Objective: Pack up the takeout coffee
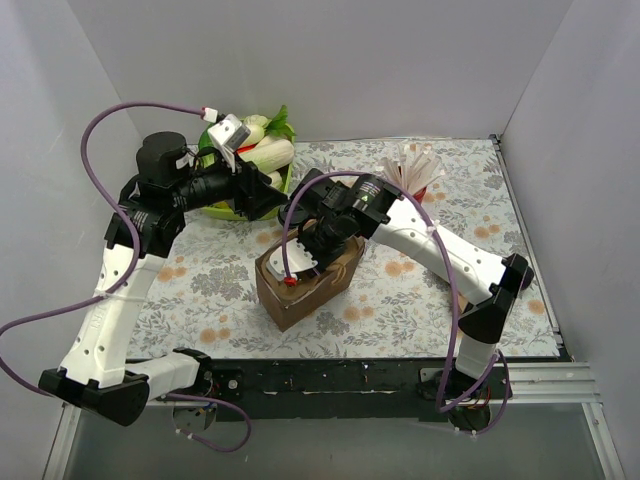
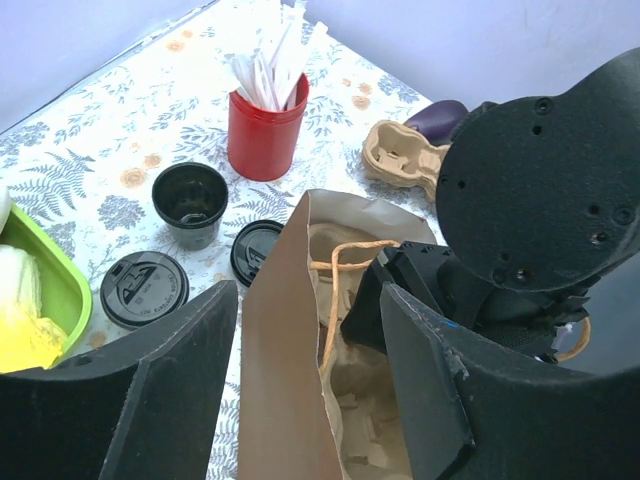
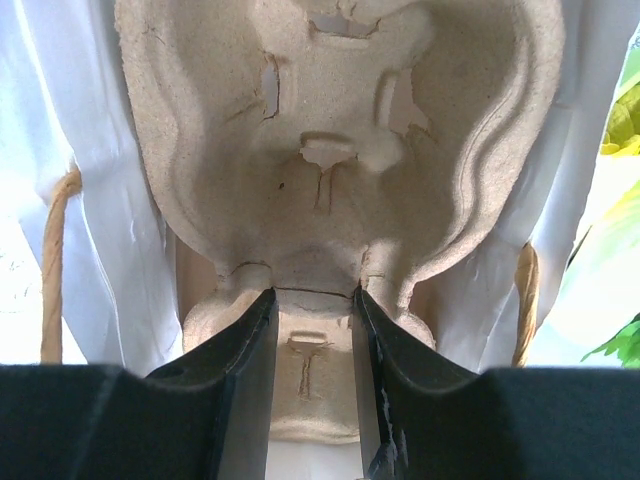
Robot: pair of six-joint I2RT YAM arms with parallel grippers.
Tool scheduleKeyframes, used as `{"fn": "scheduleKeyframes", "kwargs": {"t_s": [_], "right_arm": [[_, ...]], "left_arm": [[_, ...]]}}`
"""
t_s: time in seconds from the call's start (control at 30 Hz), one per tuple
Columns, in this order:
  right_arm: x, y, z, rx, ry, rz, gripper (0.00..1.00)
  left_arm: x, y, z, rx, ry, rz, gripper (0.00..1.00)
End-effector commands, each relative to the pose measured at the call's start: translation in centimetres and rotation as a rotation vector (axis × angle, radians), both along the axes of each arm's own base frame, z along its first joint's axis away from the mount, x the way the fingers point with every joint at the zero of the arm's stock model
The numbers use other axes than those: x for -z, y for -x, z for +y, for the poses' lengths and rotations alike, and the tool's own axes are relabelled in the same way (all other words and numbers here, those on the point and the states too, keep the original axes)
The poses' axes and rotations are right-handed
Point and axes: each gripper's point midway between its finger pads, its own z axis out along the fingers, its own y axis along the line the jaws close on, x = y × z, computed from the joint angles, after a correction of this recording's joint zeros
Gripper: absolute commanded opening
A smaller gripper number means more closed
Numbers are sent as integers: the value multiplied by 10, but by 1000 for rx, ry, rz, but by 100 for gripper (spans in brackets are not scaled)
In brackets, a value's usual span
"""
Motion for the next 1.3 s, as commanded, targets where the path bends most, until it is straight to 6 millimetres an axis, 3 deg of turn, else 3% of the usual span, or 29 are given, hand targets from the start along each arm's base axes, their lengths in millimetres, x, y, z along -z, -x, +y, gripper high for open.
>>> {"fn": "scheduleKeyframes", "kwargs": {"t_s": [0.0, 0.23, 0.37, 0.57, 0.67, 0.7, 0.87, 1.07, 1.27], "right_arm": [[-5, -2, -5, 3, 3, -21, 1], [0, 12, -11, 107, 0, 83, 1], [12, 15, -19, 174, 31, 134, 1], [46, -5, -47, 337, 160, 142, 1], [51, -18, -51, 429, 193, 120, 1], [53, -22, -50, 445, 196, 118, 1], [50, -34, -49, 533, 184, 110, 1], [59, -17, -45, 580, 170, 273, 1], [45, -8, -38, 542, 101, 356, 1]], "left_arm": [[-8, 0, 9, -54, 10, -27, 59], [-1, -5, 14, -71, -8, -21, 60], [3, -18, 27, -98, -22, -19, 61], [22, -83, 77, -296, 18, 62, 61], [30, -97, 84, -297, 61, 86, 61], [29, -104, 95, -319, 76, 72, 61], [40, -108, 104, -301, 133, 127, 62], [61, -107, 104, -301, 118, 168, 62], [69, -105, 104, -295, 110, 194, 63]]}}
